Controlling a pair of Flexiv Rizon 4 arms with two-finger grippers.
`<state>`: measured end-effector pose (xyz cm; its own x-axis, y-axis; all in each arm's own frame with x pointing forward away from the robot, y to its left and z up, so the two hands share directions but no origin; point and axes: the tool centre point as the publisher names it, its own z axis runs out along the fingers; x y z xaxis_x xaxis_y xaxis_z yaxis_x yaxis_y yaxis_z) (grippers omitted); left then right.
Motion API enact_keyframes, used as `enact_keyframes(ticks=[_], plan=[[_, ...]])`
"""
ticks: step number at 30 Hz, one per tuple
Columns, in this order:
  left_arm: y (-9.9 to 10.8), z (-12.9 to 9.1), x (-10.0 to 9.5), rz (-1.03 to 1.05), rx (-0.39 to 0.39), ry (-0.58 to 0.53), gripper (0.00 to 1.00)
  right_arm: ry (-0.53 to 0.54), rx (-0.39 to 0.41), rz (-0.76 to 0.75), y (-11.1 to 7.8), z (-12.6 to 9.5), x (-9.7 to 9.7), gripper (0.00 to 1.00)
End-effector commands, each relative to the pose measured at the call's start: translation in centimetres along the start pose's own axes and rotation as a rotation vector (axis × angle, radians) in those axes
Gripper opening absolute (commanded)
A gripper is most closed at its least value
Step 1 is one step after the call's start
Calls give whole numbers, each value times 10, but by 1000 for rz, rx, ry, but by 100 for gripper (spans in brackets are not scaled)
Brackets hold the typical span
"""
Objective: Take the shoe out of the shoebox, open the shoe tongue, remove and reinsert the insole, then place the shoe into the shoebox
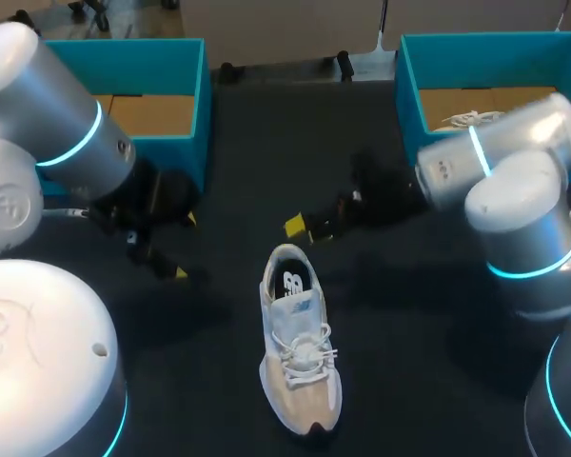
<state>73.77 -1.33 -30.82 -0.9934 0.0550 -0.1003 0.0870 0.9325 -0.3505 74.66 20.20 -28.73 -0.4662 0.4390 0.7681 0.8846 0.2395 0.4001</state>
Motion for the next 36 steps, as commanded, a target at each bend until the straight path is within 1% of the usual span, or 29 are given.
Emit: enact_keyframes(ticks=[1,2,6,8,10,16,18,20,22,23,25,26,28,30,31,32,34,36], plan=[[-1,-3,-6,-3,-7,3,100,-48,258,36,8,-22,6,100],[0,-4,-8,-3,-8,1,100,-49,280,54,10,-25,6,100],[8,-9,-18,-5,-11,3,100,-88,313,106,21,-38,4,100],[13,-15,-24,25,-12,17,100,-119,326,133,25,-42,3,100],[19,-20,-29,38,-27,10,100,-145,327,152,29,-47,3,100],[35,-42,-46,34,-7,-9,100,-255,320,224,38,-57,2,100],[41,-50,-51,38,-12,-16,100,-269,318,236,43,-58,3,100],[48,-59,-57,43,-27,-26,100,-331,317,268,47,-60,5,100],[57,-70,-65,49,-39,-35,100,-399,303,300,50,-63,6,97],[61,-76,-69,48,-48,-42,100,-423,292,311,51,-64,7,93],[68,-88,-76,42,-63,-59,100,-440,267,313,51,-66,12,85],[70,-93,-78,42,-65,-61,100,-452,245,309,51,-66,15,79],[74,-102,-82,59,-64,-65,100,-503,207,317,50,-66,19,52],[79,-112,-88,79,-74,-55,100,-552,170,321,49,-63,24,40],[81,-117,-91,92,-71,-52,100,-568,153,328,49,-60,26,18],[84,-123,-94,103,-70,-53,100,-591,137,325,48,-58,29,0],[91,-136,-100,135,-77,-52,100,-620,115,338,47,-53,34,0],[97,-150,-107,188,-68,-40,100,-688,93,368,46,-50,38,0]])
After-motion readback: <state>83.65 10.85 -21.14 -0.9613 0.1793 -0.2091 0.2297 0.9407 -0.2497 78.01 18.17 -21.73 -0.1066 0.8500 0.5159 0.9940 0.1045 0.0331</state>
